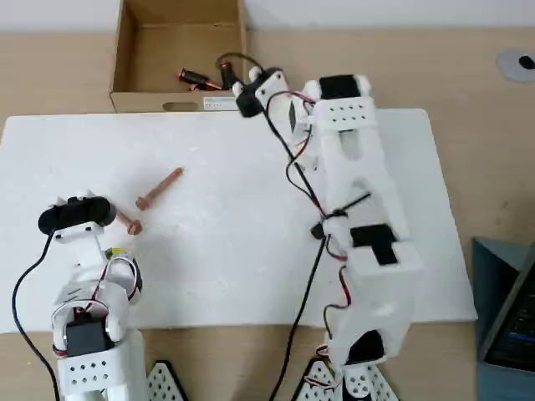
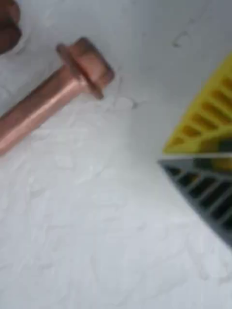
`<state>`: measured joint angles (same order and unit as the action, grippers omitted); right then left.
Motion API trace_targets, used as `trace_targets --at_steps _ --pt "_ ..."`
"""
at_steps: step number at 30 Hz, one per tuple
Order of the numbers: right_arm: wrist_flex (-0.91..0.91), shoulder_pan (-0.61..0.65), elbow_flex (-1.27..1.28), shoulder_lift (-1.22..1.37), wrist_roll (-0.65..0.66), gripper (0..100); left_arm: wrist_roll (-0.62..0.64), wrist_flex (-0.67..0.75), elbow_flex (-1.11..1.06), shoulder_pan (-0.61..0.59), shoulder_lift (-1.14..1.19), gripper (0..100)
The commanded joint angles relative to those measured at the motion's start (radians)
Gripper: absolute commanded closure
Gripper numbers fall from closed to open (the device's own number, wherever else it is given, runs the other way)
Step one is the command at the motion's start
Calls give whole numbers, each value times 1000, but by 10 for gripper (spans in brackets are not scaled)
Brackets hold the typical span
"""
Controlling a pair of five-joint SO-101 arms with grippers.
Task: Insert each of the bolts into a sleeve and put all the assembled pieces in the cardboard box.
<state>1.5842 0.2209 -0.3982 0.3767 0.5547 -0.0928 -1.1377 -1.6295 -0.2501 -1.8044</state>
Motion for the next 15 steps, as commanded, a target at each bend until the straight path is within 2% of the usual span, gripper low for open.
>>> trace_targets --at_steps 1,9,15 --pt "60 -10 -65 -160 -32 988 -3 -3 15 -3 -7 998" --pt "203 -13 -51 -343 -157 988 -3 -3 15 -3 -7 998" --pt "203 -30 120 -547 -224 988 0 0 15 -9 -7 998"
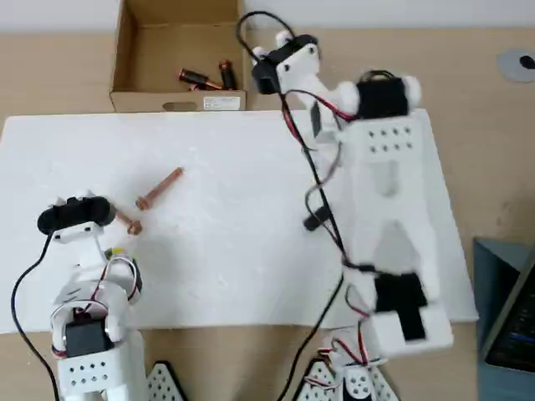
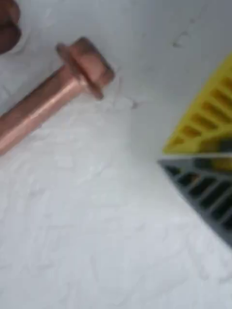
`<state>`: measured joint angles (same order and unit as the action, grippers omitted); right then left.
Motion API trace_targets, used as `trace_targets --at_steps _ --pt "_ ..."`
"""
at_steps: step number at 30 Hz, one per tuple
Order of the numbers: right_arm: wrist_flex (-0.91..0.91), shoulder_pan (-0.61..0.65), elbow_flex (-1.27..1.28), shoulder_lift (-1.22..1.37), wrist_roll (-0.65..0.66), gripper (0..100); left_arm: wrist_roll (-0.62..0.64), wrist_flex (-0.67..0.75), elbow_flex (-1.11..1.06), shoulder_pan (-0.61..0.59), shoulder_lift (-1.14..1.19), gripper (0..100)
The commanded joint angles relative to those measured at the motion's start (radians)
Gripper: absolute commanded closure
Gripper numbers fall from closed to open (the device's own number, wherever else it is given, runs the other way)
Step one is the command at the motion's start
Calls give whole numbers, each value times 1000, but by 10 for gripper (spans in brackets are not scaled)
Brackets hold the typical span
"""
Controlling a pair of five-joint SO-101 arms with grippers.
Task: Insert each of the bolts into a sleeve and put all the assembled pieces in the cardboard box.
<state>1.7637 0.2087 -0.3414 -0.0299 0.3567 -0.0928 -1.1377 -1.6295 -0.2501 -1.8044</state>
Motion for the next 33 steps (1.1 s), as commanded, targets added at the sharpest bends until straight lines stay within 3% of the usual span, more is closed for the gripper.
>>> trace_targets --at_steps 1,10,17,25,33 --pt "23 -21 105 -186 -32 988 -2 -2 18 -8 -7 998" --pt "15 -70 463 -575 -37 988 -48 -57 118 -3 2 999" --pt "-12 -154 662 -707 -37 988 -87 -123 264 -5 59 999" --pt "-12 -245 713 -727 -37 988 -69 -121 525 -5 486 999" --pt "-12 -348 722 -727 -37 988 137 -118 767 -5 888 998"
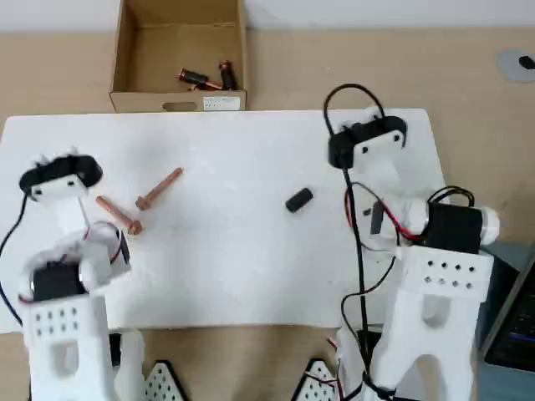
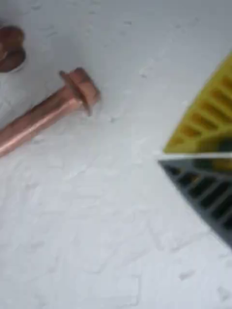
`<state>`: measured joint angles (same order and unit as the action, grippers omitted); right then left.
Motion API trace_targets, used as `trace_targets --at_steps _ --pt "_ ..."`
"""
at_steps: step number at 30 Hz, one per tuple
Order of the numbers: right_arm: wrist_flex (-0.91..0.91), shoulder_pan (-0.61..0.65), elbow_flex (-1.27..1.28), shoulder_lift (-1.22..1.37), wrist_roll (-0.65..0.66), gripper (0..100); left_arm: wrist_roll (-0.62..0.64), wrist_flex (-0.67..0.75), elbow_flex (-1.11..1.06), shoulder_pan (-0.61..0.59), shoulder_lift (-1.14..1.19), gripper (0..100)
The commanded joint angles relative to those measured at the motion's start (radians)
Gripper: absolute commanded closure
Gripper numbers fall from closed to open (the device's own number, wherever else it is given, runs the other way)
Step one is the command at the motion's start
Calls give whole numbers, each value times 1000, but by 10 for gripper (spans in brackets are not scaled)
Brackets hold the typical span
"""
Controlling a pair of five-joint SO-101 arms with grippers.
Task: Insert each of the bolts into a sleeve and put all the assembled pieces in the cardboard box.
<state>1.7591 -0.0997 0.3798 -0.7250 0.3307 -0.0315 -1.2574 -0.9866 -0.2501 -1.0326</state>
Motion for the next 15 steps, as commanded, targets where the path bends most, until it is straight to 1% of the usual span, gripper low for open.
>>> trace_targets --at_steps 1,7,10,15 --pt "-8 -47 4 -31 -11 988 92 5 157 -3 157 998" --pt "-48 -102 67 -31 -11 988 104 -6 367 -2 432 998" --pt "-74 -125 88 -31 -11 988 91 -66 482 0 570 998" --pt "-92 -140 90 -31 -11 988 -109 -209 677 64 803 999"
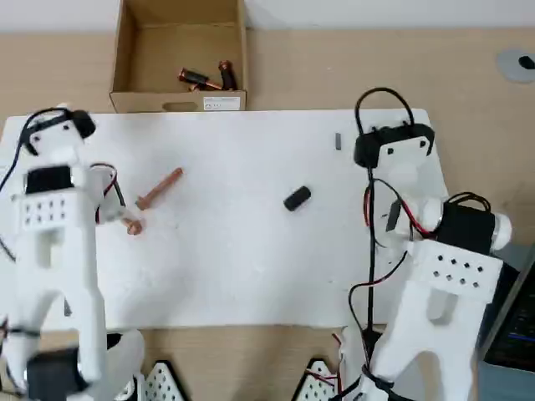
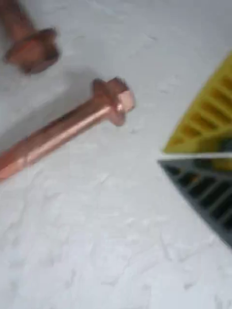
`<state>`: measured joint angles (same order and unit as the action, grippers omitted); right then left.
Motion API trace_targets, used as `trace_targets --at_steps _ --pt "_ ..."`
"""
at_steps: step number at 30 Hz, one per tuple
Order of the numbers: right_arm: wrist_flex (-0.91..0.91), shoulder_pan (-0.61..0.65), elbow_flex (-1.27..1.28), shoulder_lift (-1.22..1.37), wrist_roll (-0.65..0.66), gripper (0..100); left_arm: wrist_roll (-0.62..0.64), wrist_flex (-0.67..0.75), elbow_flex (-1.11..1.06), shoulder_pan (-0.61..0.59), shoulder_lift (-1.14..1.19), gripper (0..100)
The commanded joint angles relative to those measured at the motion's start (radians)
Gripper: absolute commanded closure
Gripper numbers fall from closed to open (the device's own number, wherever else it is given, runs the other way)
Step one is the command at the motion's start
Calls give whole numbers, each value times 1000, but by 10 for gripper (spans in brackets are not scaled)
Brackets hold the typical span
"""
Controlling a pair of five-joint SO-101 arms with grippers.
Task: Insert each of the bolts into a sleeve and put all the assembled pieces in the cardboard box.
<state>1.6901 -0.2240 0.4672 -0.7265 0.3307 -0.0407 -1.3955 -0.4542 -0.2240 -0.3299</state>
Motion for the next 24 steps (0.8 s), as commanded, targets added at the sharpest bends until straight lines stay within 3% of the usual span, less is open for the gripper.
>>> trace_targets --at_steps 1,5,14,19,24 --pt "-23 -18 2 -30 -11 988 -144 -94 186 48 145 999" --pt "-23 -21 4 -30 -11 988 -288 -160 348 81 311 998" --pt "-23 -21 4 -30 -6 988 -457 -256 678 118 588 974" --pt "-23 -18 4 -30 -5 988 -516 -262 763 115 685 902" --pt "-23 -15 4 -27 -5 988 -595 -262 806 127 753 896"
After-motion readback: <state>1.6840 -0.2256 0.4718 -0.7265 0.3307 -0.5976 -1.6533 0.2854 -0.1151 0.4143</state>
